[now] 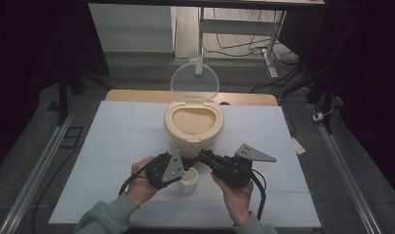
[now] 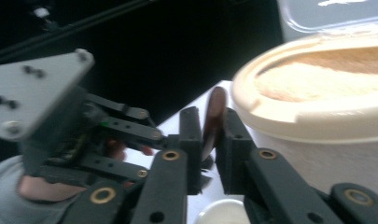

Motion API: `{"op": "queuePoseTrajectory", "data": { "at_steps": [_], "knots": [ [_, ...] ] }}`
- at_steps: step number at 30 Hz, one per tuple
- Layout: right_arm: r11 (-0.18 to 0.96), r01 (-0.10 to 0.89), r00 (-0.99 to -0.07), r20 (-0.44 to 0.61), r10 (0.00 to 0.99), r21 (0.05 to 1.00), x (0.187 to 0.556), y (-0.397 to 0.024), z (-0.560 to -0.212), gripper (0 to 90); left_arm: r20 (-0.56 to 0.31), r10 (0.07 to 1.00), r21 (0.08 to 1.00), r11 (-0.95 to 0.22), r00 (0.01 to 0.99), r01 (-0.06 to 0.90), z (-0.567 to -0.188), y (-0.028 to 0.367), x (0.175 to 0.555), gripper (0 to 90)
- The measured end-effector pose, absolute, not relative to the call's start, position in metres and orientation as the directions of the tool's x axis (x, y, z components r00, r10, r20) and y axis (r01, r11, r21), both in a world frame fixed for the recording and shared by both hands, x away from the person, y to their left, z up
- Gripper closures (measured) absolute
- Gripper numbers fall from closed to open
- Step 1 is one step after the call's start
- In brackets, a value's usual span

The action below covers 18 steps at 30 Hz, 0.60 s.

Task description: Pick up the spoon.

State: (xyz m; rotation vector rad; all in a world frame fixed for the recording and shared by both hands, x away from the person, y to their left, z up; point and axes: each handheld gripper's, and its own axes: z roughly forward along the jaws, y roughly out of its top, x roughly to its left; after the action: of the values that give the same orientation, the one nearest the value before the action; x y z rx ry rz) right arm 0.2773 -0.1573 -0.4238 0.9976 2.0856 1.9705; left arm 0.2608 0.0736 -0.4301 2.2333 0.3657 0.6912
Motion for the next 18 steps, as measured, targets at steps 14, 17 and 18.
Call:
{"op": "queuePoseTrajectory", "data": {
  "at_steps": [14,17,18],
  "knots": [
    [-0.144,0.287,-0.799,0.320,0.510,0.947,0.278,-0.183,-0.409,83.7,0.092,0.551,0.850,-0.477,0.830,0.223,-0.432,0.127,0.257,36.9],
    [-0.159,0.268,-0.794,0.312,0.521,0.950,0.278,-0.191,-0.403,83.7,0.051,0.577,0.855,-0.448,0.815,0.263,-0.438,0.143,0.255,31.1],
    [-0.166,0.263,-0.794,0.311,0.523,0.951,0.278,-0.193,-0.402,83.7,0.034,0.588,0.856,-0.434,0.808,0.281,-0.441,0.151,0.254,29.6]
  ]
}}
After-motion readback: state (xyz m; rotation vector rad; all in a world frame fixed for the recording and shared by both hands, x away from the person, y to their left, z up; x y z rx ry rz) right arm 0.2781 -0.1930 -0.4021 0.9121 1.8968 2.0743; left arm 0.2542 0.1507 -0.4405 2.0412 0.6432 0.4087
